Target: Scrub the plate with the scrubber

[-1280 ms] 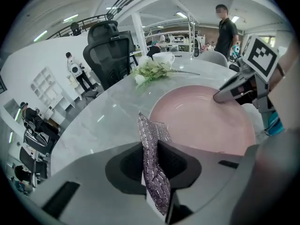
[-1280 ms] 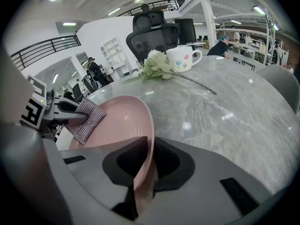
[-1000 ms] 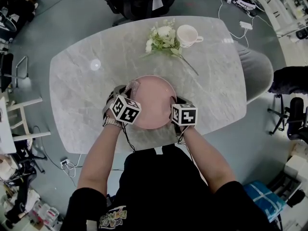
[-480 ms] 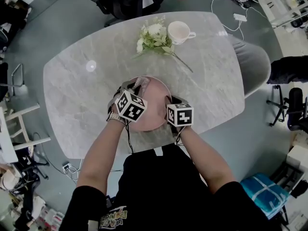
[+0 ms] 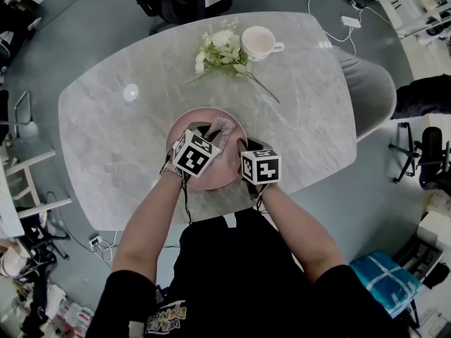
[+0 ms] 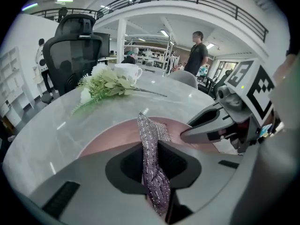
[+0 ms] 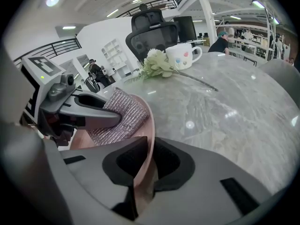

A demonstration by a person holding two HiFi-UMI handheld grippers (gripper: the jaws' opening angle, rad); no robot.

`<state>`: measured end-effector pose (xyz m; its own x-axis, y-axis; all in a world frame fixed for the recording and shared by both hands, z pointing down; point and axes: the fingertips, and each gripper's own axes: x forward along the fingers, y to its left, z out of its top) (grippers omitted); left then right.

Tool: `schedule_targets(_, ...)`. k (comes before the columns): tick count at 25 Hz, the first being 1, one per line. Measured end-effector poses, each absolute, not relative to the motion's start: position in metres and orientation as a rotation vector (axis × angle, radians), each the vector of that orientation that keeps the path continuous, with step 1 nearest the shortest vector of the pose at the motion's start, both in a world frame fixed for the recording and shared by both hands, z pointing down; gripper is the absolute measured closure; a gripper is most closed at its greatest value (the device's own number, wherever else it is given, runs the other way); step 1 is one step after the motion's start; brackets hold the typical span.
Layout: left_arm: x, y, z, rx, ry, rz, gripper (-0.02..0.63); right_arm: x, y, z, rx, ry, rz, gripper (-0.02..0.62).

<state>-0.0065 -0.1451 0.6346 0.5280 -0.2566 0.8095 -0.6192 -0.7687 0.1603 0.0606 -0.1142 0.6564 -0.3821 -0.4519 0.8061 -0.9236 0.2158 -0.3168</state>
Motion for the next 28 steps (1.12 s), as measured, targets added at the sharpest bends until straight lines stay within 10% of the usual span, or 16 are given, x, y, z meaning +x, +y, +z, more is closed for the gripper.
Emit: schedule_targets(28,-0.014,-0.047,0.632,2.081,-0.378,1.132,0.525,0.057,-0.12,0.655,1.266,-1.945,1.047,0.541)
